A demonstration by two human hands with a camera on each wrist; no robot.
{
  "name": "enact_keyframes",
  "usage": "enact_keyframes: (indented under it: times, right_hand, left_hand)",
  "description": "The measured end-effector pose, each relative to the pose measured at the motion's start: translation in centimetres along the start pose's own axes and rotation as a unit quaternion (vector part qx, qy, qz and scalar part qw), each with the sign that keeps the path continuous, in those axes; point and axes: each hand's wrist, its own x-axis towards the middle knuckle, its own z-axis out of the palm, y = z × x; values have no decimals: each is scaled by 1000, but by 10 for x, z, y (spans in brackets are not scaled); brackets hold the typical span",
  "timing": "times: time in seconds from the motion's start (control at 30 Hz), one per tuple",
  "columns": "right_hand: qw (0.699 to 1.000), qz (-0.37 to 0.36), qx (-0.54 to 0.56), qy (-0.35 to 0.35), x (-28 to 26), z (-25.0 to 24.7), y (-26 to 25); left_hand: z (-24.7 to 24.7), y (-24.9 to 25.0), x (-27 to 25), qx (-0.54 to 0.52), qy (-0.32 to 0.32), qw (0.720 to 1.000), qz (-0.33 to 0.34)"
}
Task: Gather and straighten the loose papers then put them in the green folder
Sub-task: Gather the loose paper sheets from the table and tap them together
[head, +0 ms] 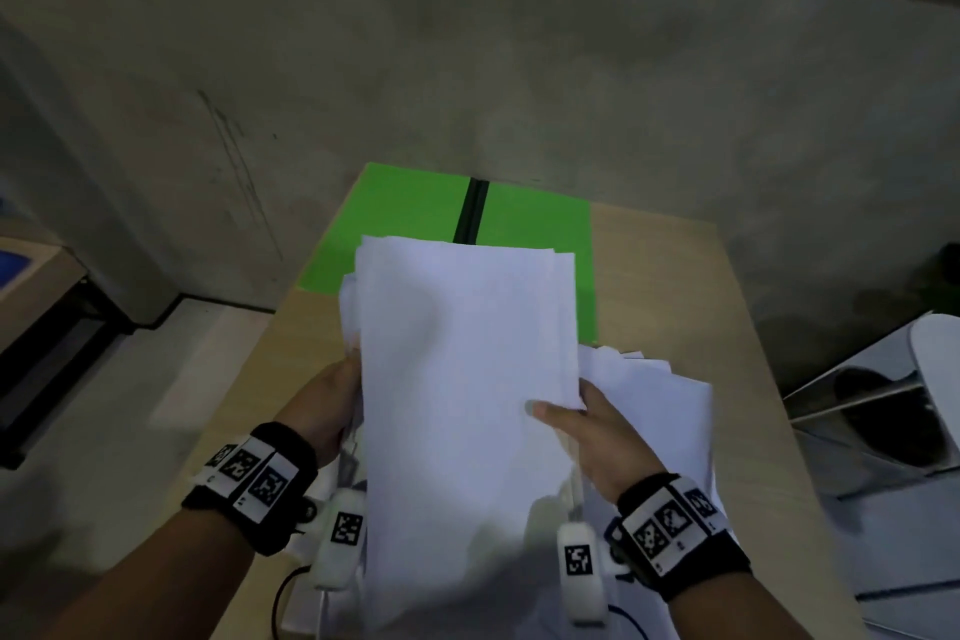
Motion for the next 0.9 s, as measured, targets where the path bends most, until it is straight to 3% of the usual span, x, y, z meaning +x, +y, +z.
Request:
enact_keyframes:
  times: [0.13, 0.23, 0.33, 0.43, 0.53, 0.6, 0.73, 0.9]
  right_hand:
    - [996, -66, -52, 37, -7, 3, -10]
    - [987, -137, -64, 62, -19, 7, -19]
    - [976, -193, -29, 95, -32, 4, -32]
    - [968, -235, -2, 93, -44, 1, -42]
    - [966, -241, -9, 93, -52, 2, -41]
    - [962, -243, -9, 125, -52, 6, -36]
    - [956, -252, 9, 149, -51, 22, -31]
    - [942, -285, 47, 171, -53, 27, -37]
  left_hand:
    - [8, 11, -10, -78, -56, 993, 68]
    - [14, 21, -17, 34, -28, 986, 161]
    - [26, 34, -23, 16, 0, 975, 220]
    - [31, 44, -27, 15, -18, 961, 274]
    - [33, 49, -35, 22, -25, 942, 333]
    - [34, 47, -35, -4, 7, 931, 366]
    - [42, 50, -32, -6, 72, 923, 378]
    - [52, 60, -34, -54, 107, 911, 394]
